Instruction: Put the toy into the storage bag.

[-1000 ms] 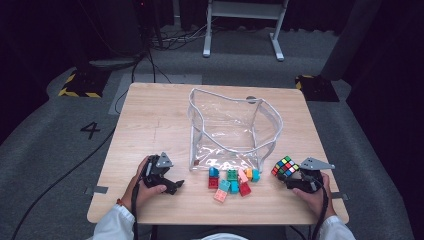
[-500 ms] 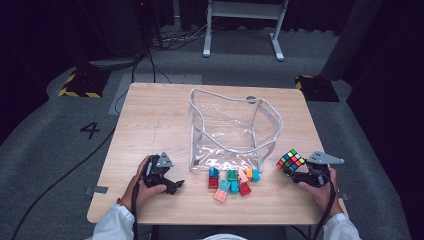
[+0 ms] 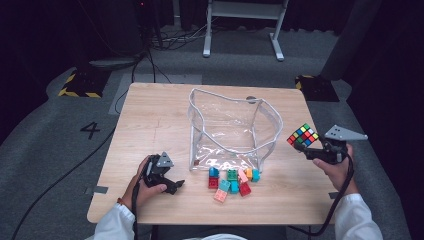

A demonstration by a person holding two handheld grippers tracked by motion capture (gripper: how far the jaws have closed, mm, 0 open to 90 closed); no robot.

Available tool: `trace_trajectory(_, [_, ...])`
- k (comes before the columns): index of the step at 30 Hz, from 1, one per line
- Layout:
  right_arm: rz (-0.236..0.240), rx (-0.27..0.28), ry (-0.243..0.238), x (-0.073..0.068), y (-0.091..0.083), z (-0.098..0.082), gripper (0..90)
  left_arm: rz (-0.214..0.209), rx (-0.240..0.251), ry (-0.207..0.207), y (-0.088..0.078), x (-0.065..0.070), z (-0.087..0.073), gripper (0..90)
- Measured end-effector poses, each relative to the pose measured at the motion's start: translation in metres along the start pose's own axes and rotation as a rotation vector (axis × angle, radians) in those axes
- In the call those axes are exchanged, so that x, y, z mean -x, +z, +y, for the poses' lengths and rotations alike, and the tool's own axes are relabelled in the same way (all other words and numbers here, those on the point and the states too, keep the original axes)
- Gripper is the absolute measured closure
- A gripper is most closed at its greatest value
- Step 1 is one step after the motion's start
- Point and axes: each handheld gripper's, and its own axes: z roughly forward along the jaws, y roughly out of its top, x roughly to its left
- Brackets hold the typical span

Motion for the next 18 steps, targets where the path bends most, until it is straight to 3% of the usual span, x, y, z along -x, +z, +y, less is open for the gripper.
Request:
trace_trajectory(2, [0.004, 0.004, -0.007, 0.002, -0.001, 0.007, 33.0, 0.008, -0.001, 0.007, 0.000, 0.000, 0.000, 0.4])
trace_trajectory(3, [0.016, 0.025, -0.020, 0.004, -0.002, 0.022, 33.1, 0.001, 0.002, 0.008, 0.001, 0.000, 0.001, 0.4])
trace_trajectory(4, [0.016, 0.025, -0.020, 0.004, -0.002, 0.022, 33.1, 0.001, 0.002, 0.008, 0.001, 0.000, 0.001, 0.4])
trace_trajectory(5, [0.021, 0.043, -0.021, 0.005, -0.003, 0.034, 33.0, 0.007, 0.001, 0.009, 0.000, 0.000, 0.001, 0.4])
trace_trajectory(9, [0.030, 0.060, -0.030, 0.005, -0.006, 0.049, 33.0, 0.007, -0.001, 0.002, 0.000, 0.001, 0.001, 0.4])
trace_trajectory(11, [0.033, 0.074, -0.048, 0.006, -0.009, 0.067, 33.0, 0.006, 0.000, 0.004, 0.000, 0.000, 0.001, 0.4])
trace_trajectory(18, [0.053, 0.108, -0.073, 0.002, -0.004, 0.094, 33.1, 0.008, 0.002, 0.005, 0.000, 0.000, 0.001, 0.4])
